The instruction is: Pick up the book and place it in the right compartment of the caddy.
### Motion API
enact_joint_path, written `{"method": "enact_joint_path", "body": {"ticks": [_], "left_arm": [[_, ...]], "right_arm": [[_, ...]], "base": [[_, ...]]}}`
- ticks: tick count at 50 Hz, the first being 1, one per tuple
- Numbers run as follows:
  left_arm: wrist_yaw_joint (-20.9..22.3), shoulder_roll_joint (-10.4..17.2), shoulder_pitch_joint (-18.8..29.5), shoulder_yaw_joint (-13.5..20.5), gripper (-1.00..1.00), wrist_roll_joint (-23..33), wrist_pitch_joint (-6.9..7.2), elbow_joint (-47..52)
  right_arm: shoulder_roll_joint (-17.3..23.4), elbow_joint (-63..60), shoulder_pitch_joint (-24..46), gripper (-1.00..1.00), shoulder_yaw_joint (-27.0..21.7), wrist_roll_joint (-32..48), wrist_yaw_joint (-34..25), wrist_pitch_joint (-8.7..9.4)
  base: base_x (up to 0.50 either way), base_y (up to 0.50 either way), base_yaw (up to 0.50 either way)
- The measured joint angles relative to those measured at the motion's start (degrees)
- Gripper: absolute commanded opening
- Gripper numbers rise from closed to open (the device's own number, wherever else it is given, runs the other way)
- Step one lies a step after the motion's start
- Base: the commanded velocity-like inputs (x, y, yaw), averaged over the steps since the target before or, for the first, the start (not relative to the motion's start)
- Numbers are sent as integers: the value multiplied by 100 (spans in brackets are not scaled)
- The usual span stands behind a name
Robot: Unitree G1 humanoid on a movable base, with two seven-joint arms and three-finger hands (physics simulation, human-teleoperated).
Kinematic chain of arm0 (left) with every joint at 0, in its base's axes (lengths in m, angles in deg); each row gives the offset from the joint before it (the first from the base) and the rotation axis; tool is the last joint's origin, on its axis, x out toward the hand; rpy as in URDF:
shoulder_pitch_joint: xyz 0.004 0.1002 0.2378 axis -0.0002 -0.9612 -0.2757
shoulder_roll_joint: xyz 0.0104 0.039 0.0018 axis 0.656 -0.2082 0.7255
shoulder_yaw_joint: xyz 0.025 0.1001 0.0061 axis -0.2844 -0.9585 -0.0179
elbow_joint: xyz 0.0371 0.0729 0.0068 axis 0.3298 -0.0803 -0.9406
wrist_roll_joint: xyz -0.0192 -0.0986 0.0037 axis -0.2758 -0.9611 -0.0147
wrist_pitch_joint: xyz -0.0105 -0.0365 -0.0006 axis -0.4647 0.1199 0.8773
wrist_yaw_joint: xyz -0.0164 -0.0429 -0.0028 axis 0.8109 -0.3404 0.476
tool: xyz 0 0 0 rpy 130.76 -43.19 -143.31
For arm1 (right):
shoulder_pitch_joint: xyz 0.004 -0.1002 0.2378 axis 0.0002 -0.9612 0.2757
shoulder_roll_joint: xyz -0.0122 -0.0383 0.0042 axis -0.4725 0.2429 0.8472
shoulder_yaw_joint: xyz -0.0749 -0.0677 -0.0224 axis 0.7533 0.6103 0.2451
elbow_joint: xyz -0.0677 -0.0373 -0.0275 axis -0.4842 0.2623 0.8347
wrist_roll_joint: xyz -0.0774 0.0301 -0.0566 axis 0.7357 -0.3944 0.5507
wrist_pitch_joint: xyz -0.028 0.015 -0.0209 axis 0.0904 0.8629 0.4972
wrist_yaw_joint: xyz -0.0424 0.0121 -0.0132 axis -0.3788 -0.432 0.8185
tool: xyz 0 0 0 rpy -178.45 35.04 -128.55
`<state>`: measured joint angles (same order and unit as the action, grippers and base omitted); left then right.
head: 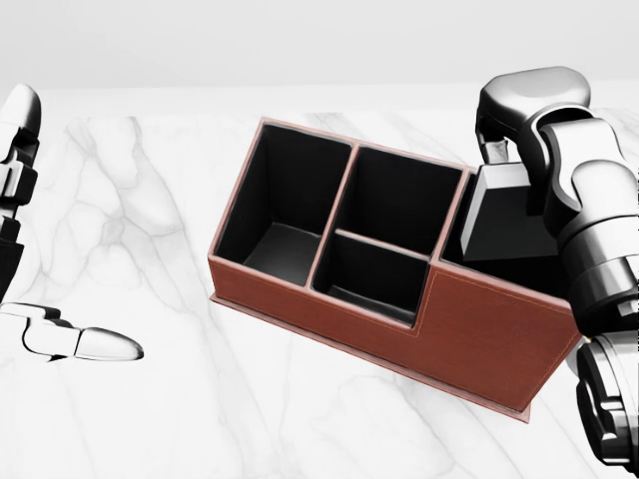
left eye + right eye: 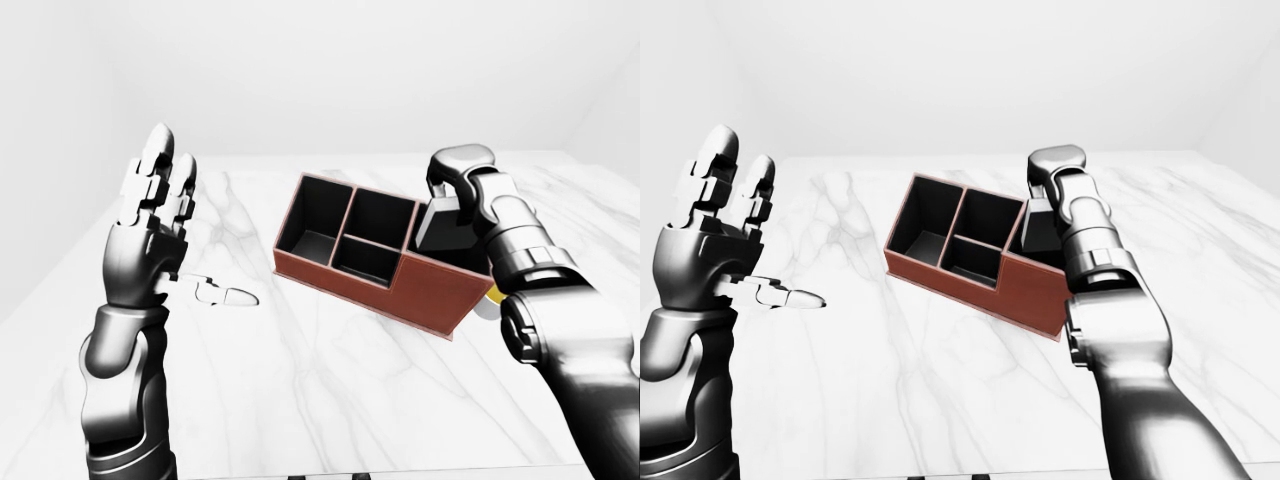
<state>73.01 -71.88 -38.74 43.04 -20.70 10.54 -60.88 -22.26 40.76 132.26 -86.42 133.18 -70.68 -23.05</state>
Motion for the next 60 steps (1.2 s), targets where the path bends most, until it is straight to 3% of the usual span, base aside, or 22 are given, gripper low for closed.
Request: {"method": "enact_joint_path", "body": {"ticks": [60], "left_arm": [[38, 0, -121, 94, 100, -49, 0, -64]], "right_arm": [[-143, 982, 92, -100, -22, -51, 796, 654]], "base": [[0, 0, 0]]}}
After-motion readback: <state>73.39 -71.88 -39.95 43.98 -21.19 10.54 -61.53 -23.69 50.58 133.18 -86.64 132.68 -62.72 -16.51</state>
